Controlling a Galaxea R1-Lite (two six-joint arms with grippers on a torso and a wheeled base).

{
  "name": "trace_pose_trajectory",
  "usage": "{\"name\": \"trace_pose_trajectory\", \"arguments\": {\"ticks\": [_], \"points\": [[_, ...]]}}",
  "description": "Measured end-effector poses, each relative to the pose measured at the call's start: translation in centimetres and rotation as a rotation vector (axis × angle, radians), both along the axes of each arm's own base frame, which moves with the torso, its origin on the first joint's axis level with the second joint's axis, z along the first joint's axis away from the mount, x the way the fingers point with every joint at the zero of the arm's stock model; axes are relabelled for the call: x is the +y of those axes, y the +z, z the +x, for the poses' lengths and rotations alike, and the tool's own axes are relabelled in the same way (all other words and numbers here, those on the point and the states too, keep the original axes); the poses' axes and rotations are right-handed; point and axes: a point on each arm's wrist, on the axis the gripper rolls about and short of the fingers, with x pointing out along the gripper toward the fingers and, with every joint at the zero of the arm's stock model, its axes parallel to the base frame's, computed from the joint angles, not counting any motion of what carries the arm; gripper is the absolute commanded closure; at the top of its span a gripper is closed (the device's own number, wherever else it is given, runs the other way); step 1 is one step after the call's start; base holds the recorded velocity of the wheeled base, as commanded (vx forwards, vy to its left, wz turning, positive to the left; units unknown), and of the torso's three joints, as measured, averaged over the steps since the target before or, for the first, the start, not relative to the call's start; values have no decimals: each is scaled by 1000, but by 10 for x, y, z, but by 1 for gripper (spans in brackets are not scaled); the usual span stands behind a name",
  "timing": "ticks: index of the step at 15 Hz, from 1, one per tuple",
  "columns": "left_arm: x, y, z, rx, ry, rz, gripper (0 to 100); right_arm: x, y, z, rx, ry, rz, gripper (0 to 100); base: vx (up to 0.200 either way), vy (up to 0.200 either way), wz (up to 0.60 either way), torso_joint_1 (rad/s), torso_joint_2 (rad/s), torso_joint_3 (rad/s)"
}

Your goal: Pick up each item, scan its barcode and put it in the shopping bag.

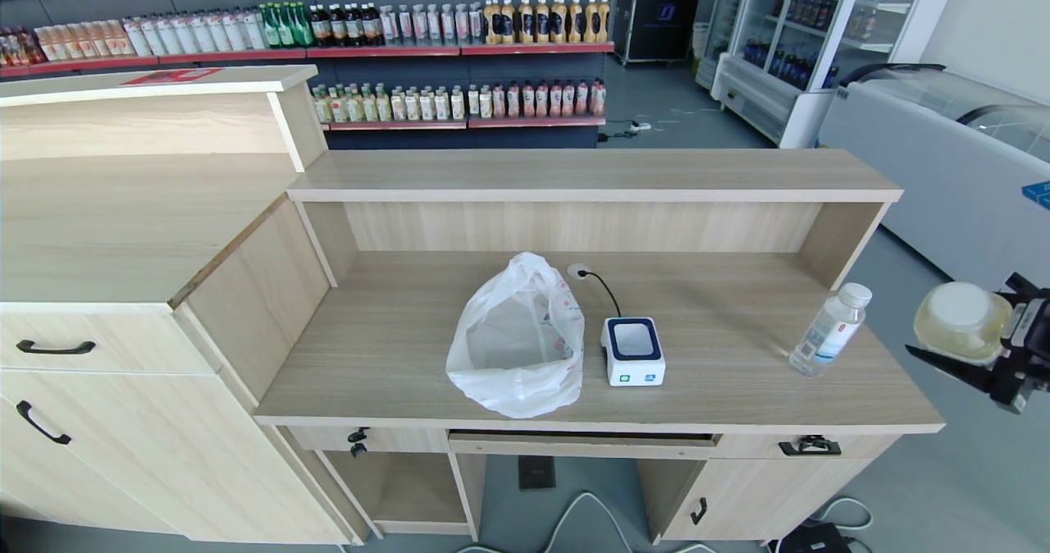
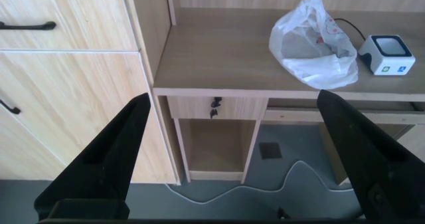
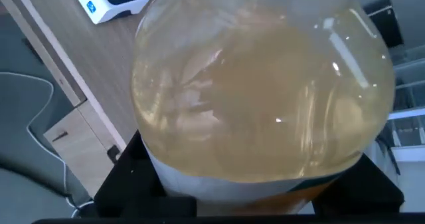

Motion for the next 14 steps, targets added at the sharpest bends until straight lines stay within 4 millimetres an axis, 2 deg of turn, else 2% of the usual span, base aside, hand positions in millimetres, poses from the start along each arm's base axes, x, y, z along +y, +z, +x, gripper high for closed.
{"name": "trace_pose_trajectory", "arguments": {"ticks": [2, 9, 14], "points": [[0, 0, 0, 0, -1, 0, 0, -7, -1, 9, -82, 19, -99, 100, 0, 0, 0, 0, 0, 0], [0, 0, 0, 0, -1, 0, 0, -13, -16, 43, -211, 94, -235, 100, 0, 0, 600, 4, 2, -2], [0, 0, 0, 0, -1, 0, 0, -2, -32, 68, -294, 231, -271, 100, 0, 0, 0, 0, 0, 0]]}}
